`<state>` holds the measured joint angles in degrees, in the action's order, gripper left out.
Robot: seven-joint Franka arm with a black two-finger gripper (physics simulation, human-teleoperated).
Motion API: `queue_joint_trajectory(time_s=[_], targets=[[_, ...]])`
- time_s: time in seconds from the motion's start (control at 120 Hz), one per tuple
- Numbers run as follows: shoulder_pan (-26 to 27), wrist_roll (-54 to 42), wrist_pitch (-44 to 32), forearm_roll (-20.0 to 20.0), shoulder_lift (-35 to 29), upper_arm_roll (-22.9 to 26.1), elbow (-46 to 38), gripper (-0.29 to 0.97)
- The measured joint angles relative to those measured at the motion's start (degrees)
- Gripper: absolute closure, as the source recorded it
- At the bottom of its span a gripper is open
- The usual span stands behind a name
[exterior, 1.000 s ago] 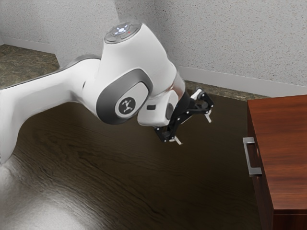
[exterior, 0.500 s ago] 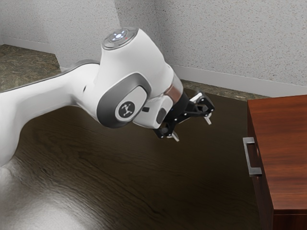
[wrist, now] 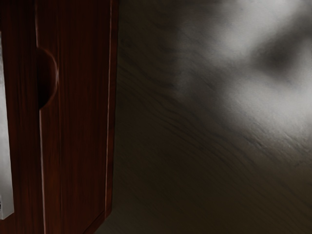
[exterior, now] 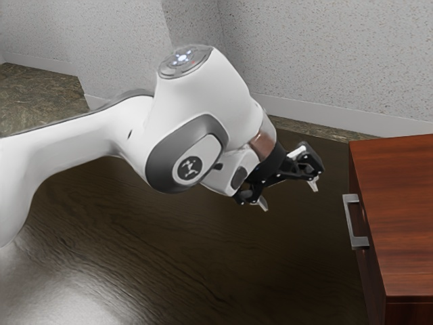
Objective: Pull the drawer handle with one arm to open the drawer
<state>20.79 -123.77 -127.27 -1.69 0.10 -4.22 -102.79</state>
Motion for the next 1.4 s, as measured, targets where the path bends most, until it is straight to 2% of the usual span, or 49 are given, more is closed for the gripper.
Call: queue_joint_trajectory(time_s=[0.142, 0.717, 1.033, 1.4], targets=[[1.64, -0.26, -1.12, -0.06, -1.82, 0.08, -0.72, 0.0], [8.44, 0.98, -7.85, 0.62, -0.38, -0.11, -3.75, 0.01], [8.33, 1.38, -8.95, 0.38, -0.85, -0.28, -5.28, 0.02], [4.89, 1.66, -10.19, -0.06, 0.15, -0.26, -6.67, 0.0]])
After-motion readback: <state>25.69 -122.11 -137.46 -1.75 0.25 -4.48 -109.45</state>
